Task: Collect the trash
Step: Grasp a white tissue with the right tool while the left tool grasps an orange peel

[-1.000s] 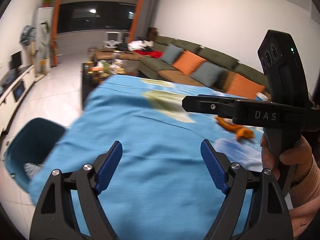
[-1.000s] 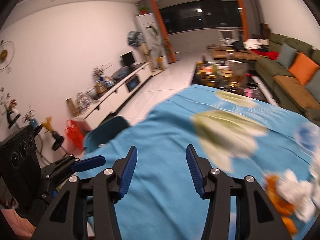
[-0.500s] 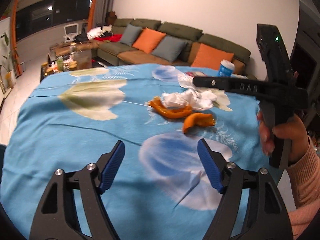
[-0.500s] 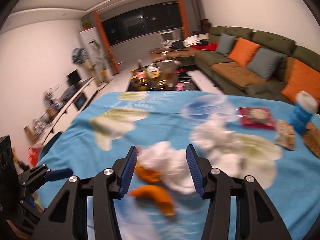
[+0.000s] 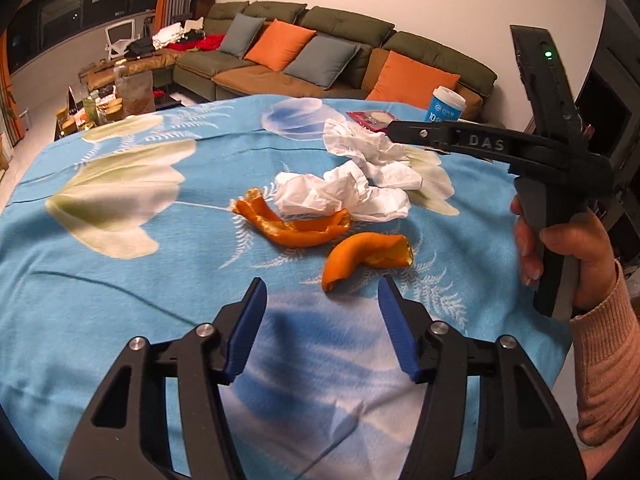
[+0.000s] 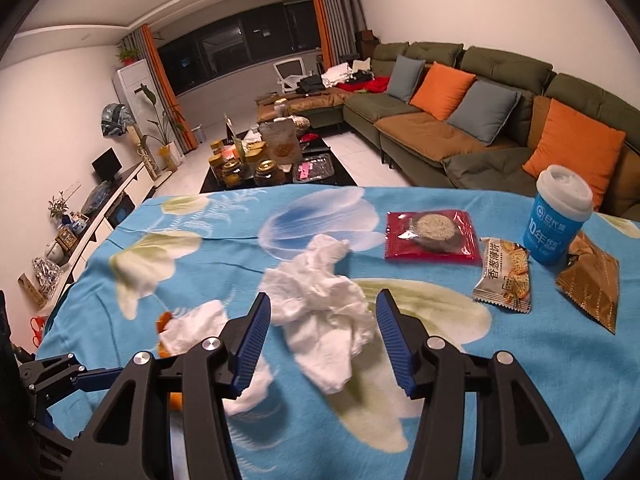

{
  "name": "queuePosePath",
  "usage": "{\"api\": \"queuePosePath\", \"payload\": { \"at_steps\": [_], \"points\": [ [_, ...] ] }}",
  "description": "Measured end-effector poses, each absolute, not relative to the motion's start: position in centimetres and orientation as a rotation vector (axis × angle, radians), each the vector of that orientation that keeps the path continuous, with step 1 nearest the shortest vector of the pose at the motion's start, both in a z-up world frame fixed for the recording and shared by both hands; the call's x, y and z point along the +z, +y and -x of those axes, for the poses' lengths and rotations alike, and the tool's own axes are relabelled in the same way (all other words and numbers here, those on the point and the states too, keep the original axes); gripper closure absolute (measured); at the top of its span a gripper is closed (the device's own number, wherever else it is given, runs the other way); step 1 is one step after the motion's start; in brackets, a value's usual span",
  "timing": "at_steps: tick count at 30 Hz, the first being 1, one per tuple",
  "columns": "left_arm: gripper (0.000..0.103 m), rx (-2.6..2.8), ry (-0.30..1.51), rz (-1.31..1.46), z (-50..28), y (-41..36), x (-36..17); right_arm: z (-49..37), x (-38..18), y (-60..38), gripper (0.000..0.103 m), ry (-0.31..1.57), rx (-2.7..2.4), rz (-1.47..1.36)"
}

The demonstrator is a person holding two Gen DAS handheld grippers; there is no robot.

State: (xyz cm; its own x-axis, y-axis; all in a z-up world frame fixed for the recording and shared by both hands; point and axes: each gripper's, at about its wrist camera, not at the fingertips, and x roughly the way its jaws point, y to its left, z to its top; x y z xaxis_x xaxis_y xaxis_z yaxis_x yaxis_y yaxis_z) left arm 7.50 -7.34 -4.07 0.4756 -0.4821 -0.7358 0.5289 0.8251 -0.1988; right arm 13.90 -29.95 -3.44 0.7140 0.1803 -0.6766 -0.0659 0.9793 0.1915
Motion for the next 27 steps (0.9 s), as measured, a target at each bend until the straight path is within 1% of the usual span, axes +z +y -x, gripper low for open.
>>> {"api": "queuePosePath", "payload": {
  "at_steps": [8,10,11,13,15,16,17,18,20,23,27],
  "points": [
    [0.06,-0.651,0.928,-0.047,-9.0,-9.0,-5.3,-15.8,-5.2,-30.2,0.05,0.82,0.162,-0.181],
    [0.067,-0.661,0.933,-0.041,-9.3,-9.3,-5.5,-16.1,-5.6,-30.1,0.05,0.831,0.182,-0.199],
    [0.072,-0.668,0.936,-0.038,-9.4,-9.4,-5.5,-16.2,-5.7,-30.1,0.052,0.836,0.192,-0.209],
    [0.08,-0.668,0.946,-0.034,-9.7,-9.6,-5.7,-16.2,-5.9,-30.0,0.057,0.842,0.194,-0.203],
    [0.085,-0.665,0.954,-0.035,-10.0,-9.8,-5.9,-16.2,-6.0,-29.9,0.072,0.851,0.202,-0.204],
    [0.087,-0.669,0.954,-0.03,-10.1,-9.8,-6.0,-16.1,-6.1,-29.9,0.074,0.853,0.202,-0.205],
    [0.088,-0.67,0.952,-0.027,-10.1,-9.7,-6.0,-16.2,-6.2,-30.0,0.079,0.855,0.2,-0.206],
    [0.089,-0.671,0.951,-0.026,-10.1,-9.7,-6.0,-16.1,-6.3,-30.1,0.087,0.856,0.198,-0.21],
    [0.09,-0.673,0.949,-0.021,-10.0,-9.7,-6.0,-16.1,-6.3,-30.4,0.094,0.858,0.2,-0.223],
    [0.092,-0.677,0.94,-0.013,-9.6,-9.4,-5.9,-15.8,-6.3,-30.7,0.097,0.85,0.203,-0.232],
    [0.092,-0.684,0.919,0.0,-8.9,-8.8,-5.4,-15.2,-5.7,-30.5,0.098,0.825,0.208,-0.225]
  ]
}}
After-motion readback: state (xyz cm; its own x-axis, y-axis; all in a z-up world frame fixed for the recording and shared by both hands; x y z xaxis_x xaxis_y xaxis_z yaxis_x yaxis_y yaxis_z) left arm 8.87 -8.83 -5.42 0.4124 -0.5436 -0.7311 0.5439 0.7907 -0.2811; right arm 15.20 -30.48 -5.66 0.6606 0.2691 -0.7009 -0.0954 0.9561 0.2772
